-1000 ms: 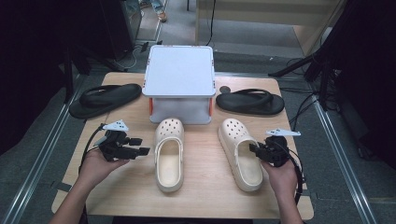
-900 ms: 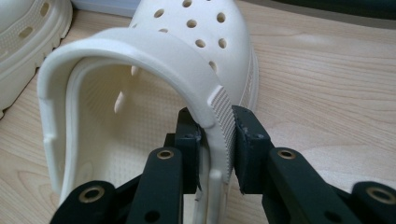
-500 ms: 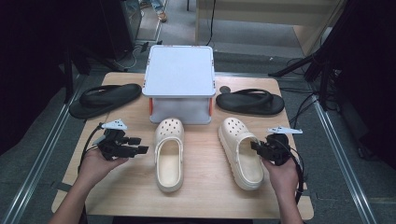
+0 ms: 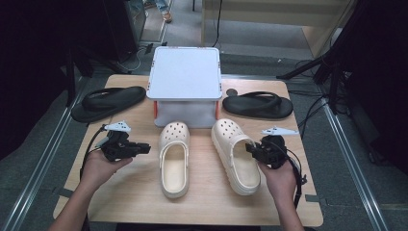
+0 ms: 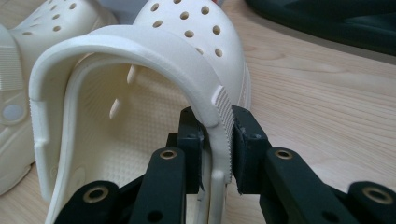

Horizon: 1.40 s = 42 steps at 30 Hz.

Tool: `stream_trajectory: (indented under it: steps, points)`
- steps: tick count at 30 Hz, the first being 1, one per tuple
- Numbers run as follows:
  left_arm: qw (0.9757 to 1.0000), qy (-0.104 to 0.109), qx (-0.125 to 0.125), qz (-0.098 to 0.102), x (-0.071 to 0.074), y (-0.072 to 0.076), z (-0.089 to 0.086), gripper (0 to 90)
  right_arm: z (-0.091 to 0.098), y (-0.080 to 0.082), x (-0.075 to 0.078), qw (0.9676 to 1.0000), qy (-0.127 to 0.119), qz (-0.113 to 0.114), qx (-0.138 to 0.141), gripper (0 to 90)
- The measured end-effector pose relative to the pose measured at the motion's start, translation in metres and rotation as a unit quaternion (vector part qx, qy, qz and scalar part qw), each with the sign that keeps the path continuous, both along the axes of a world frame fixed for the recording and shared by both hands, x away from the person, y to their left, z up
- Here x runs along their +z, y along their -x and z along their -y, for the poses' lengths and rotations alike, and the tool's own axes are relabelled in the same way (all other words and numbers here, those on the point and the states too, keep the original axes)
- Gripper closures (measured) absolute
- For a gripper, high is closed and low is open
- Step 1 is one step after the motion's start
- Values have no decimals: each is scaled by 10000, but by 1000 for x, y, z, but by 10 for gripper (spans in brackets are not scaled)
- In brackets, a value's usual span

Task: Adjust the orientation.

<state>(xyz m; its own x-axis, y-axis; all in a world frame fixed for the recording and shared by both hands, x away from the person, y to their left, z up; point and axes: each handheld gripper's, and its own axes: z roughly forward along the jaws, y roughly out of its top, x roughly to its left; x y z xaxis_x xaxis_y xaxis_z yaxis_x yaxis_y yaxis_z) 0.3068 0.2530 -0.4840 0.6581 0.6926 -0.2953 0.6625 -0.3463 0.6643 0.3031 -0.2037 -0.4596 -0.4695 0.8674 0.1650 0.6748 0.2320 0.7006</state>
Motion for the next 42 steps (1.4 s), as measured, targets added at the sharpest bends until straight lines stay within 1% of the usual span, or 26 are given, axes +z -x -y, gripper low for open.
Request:
stream_trajectory:
  steps: [2,3,5,6,9,13,14,18,20,21,23,25,26,28,30,33,35,37,40,42]
  points:
    - [9999,-93,-48,7,-1,-3,3,870,-6,-1,-1,10000,39,-33,42,769]
    - [9999,-111,-98,-14,-1,-5,5,880,-10,-2,-2,10000,52,-38,55,769]
    - [9998,-163,-142,8,-1,-9,9,889,-17,-3,-2,9999,103,-57,97,769]
    - [9998,-150,-127,34,-1,-11,9,890,-19,-4,-2,9998,130,-57,111,768]
    - [9999,-70,-91,0,-1,-19,8,895,-28,-7,-1,9997,178,-47,150,768]
    - [10000,16,7,-2,-2,-29,5,897,-41,-11,0,9997,153,-40,190,768]
    - [10000,70,59,40,-3,-32,5,897,-44,-12,0,9997,143,-40,190,768]
    - [9999,70,120,36,-7,-40,7,897,-57,-13,-3,9996,184,-51,191,767]
    - [9998,131,170,48,-10,-43,9,896,-62,-12,-5,9996,216,-51,165,767]
    - [9998,123,158,62,-12,-44,9,896,-65,-11,-6,9996,231,-53,150,767]
    - [9998,149,154,9,-16,-46,10,896,-69,-10,-9,9995,258,-42,176,766]
    - [9999,65,151,-1,-19,-47,13,896,-71,-9,-11,9995,255,-55,178,766]
    - [9999,62,132,-23,-20,-48,14,896,-73,-9,-13,9995,265,-60,185,765]
    - [9999,45,161,9,-22,-49,15,896,-75,-9,-16,9994,283,-84,183,765]
    - [9999,52,133,9,-23,-50,16,896,-77,-8,-17,9994,301,-19,149,764]
    - [10000,-6,82,-28,-26,-50,19,896,-78,-6,-18,9996,270,50,59,763]
    - [10000,7,77,-32,-25,-50,19,896,-79,-5,-19,9997,220,60,11,763]
    - [9999,44,95,-39,-26,-50,19,897,-81,-3,-21,9996,251,83,31,763]
    - [9998,115,123,-77,-27,-50,18,900,-84,-1,-22,9997,221,68,57,763]
    - [9998,117,96,-99,-27,-49,18,900,-85,1,-23,9997,210,50,69,762]
